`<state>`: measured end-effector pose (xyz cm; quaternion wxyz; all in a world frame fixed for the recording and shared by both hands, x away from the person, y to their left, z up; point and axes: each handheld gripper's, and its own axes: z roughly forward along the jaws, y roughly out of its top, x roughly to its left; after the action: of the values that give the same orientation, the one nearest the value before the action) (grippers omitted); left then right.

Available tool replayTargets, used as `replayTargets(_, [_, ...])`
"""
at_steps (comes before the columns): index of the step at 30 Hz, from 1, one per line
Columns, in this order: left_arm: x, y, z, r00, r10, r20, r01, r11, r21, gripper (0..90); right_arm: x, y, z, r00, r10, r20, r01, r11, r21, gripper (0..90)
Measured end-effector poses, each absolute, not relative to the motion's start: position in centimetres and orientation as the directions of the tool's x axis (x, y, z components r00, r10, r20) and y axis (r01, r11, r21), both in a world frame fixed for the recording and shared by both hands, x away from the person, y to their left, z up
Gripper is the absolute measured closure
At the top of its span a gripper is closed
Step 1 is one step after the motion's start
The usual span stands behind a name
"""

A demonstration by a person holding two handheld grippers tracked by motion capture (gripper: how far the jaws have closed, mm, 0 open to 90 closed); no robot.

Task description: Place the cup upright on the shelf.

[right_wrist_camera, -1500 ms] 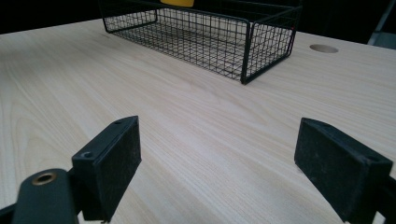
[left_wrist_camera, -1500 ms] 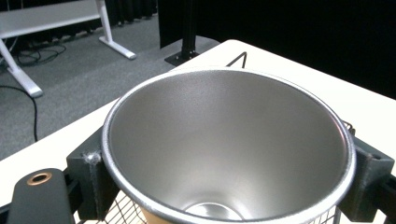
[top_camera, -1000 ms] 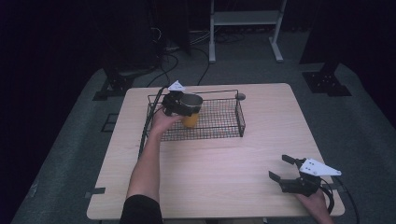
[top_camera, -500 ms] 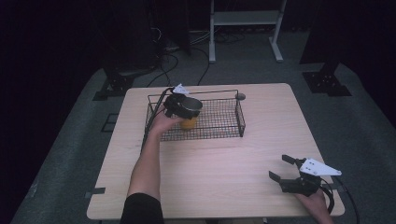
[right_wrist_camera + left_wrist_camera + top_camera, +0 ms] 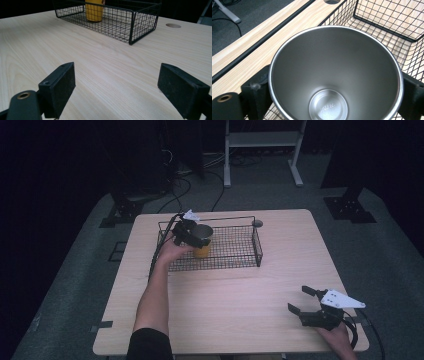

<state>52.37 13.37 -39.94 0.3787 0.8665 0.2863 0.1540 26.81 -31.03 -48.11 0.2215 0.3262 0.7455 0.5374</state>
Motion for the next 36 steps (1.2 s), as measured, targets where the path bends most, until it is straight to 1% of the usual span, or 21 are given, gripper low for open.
replayTargets(2, [52.3,13.5,-39.9,0.790,0.611,0.048,0.377,-0.546,0.748,4.1,26.8,-31.0,-48.1,-0.689,0.725,0.020,0.248,0.210,0.946,13.6])
replayTargets(5, [52.1,13.4,-39.8,0.794,0.604,0.069,0.362,-0.562,0.744,2.5,26.8,-31.0,-48.1,-0.689,0.725,0.022,0.249,0.208,0.946,13.6])
replayTargets(9, [52.1,13.6,-39.8,0.793,0.605,0.069,0.364,-0.562,0.742,2.5,26.8,-31.0,-48.1,-0.689,0.725,0.020,0.248,0.209,0.946,13.6])
replayTargets(15, [52.0,14.0,-39.6,0.786,0.614,0.073,0.358,-0.549,0.755,2.5,26.8,-31.0,-48.1,-0.689,0.725,0.020,0.247,0.209,0.946,13.6])
replayTargets(27, [51.6,14.6,-39.5,0.782,0.620,0.053,0.350,-0.509,0.786,2.4,26.8,-31.0,-48.1,-0.690,0.724,0.022,0.247,0.207,0.947,13.6])
replayTargets(36, [51.3,14.5,-38.7,0.778,0.623,0.079,0.313,-0.494,0.811,2.3,26.8,-31.1,-48.1,-0.693,0.721,0.023,0.246,0.205,0.947,13.6])
